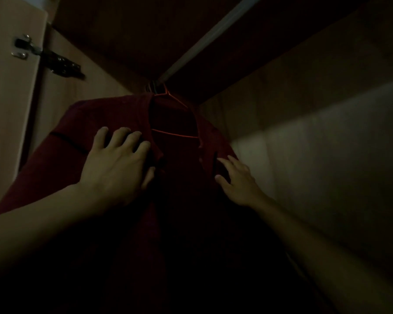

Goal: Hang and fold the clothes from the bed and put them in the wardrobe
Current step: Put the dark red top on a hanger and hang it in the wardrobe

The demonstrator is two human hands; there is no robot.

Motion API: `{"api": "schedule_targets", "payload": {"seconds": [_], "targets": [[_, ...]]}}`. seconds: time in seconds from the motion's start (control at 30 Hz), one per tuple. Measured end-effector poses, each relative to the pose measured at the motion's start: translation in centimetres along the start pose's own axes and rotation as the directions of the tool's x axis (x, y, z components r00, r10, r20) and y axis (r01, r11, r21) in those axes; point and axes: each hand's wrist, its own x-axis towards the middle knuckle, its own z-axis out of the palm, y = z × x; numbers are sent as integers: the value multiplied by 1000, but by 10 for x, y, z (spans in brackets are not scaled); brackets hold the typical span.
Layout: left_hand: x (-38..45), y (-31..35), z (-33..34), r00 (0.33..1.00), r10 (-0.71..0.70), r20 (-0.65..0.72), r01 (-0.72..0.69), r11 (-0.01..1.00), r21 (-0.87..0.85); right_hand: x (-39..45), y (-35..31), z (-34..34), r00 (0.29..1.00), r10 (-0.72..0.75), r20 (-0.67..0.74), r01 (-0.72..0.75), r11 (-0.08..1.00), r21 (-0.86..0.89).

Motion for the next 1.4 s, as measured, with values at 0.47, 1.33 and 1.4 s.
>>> {"api": "schedule_targets", "payload": {"seconds": [0.47,1.33,1.4], "targets": [[-63,18,-51,997,50,66,-24,939,-344,-130,-80,-63,989,137,62,-119,966,-228],[-260,-29,-171,951,247,186,14,565,-825,-369,-359,-219,898,433,80,-269,685,-677],[-280,-39,-191,955,253,157,-31,606,-795,-389,-377,-228,894,439,84,-285,705,-649]]}}
